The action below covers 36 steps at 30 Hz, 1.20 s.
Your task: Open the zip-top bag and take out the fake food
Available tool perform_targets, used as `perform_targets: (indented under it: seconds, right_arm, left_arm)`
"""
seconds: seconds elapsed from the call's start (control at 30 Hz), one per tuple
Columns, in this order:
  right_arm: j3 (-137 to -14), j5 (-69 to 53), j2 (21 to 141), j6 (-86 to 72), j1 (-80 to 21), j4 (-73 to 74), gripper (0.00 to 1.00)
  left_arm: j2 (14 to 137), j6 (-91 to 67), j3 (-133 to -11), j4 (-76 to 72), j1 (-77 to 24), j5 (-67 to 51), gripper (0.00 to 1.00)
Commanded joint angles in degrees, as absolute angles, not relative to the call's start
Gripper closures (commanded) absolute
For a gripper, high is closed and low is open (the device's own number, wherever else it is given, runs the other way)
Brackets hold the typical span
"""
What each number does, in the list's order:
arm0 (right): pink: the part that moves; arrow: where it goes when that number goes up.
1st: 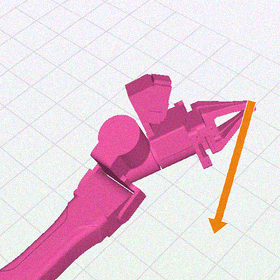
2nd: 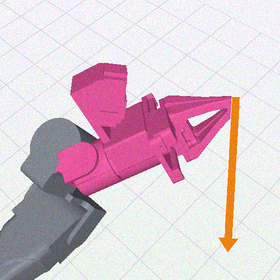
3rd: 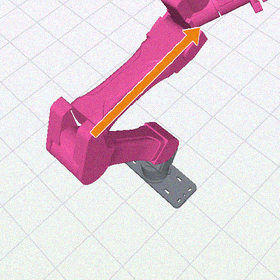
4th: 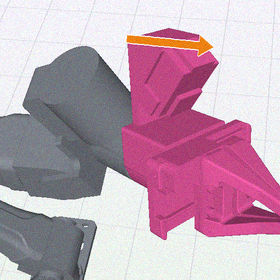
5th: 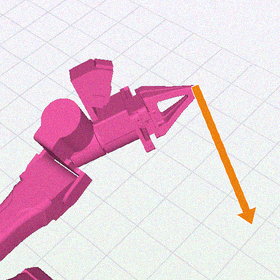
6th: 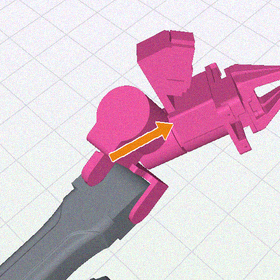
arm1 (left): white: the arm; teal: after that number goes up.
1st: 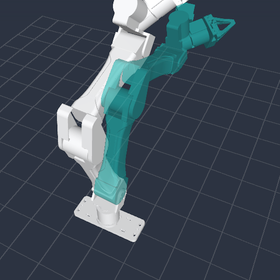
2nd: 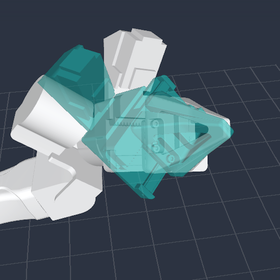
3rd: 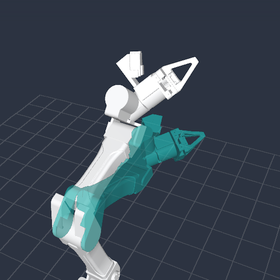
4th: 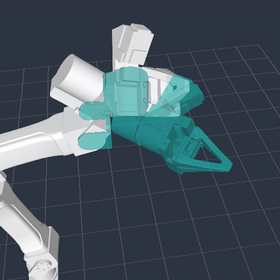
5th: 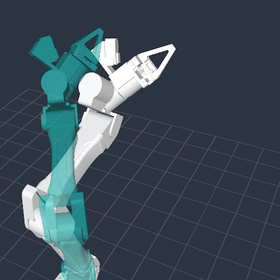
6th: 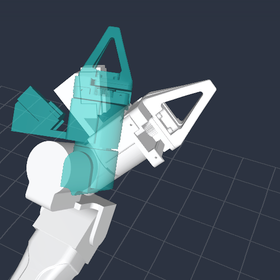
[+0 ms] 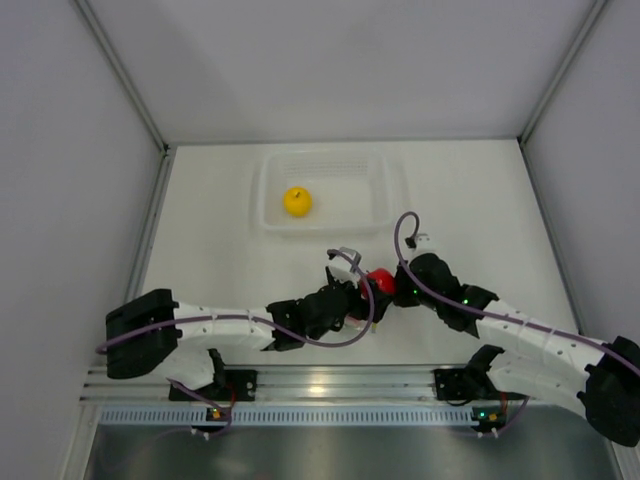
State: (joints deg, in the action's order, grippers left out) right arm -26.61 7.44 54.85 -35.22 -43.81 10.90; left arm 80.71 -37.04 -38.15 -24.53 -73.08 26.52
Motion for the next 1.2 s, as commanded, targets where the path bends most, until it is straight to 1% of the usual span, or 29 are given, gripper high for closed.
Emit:
perform_targets:
  seconds: [0.0,0.2,0.37,0.43,0.5,0.53,0.63,0.73,0.87,1.0,1.17]
  right_arm:
    - [-26.3,7.5,53.7,-36.9,-43.9,5.5,1.00]
    - [-25.0,10.5,50.3,-38.7,-43.8,5.8,1.00]
    - [-25.2,12.1,48.4,-38.8,-43.9,7.4,1.00]
    - [-25.5,12.6,48.0,-38.8,-43.8,7.9,1.00]
    - [-25.6,12.7,47.7,-38.5,-43.8,8.3,1.00]
    - [-25.6,12.7,47.5,-38.5,-43.8,8.6,1.00]
    - [-25.5,13.0,46.4,-38.4,-43.9,9.4,1.00]
    - [-25.2,13.2,44.8,-38.7,-43.9,10.1,1.00]
    - [-25.5,13.3,42.9,-38.6,-43.8,11.8,1.00]
    - [-26.5,12.7,41.0,-38.0,-43.8,14.1,1.00]
    - [-28.9,8.7,39.7,-35.3,-43.8,19.0,1.00]
  left_arm:
    - [77.0,-38.5,-36.9,-32.8,-73.2,25.4,1.00]
    - [71.6,-40.4,-35.1,-32.8,-73.1,30.8,1.00]
    - [68.1,-40.8,-34.6,-32.7,-72.8,31.7,1.00]
    - [67.2,-40.1,-34.6,-32.6,-72.7,34.8,1.00]
    - [67.0,-39.0,-37.1,-30.2,-72.4,36.9,1.00]
    - [67.1,-39.2,-38.7,-25.4,-71.5,38.2,1.00]
    - [69.4,-40.3,-45.1,-16.1,-66.5,36.7,1.00]
    - [71.5,-37.9,-48.0,-15.3,-62.8,36.1,1.00]
    - [76.2,-36.4,-53.5,-10.0,-56.2,33.5,1.00]
    - [85.0,-30.5,-59.0,-7.8,-51.6,33.4,1.00]
    - [93.2,-26.8,-66.4,-6.1,-47.2,30.6,1.00]
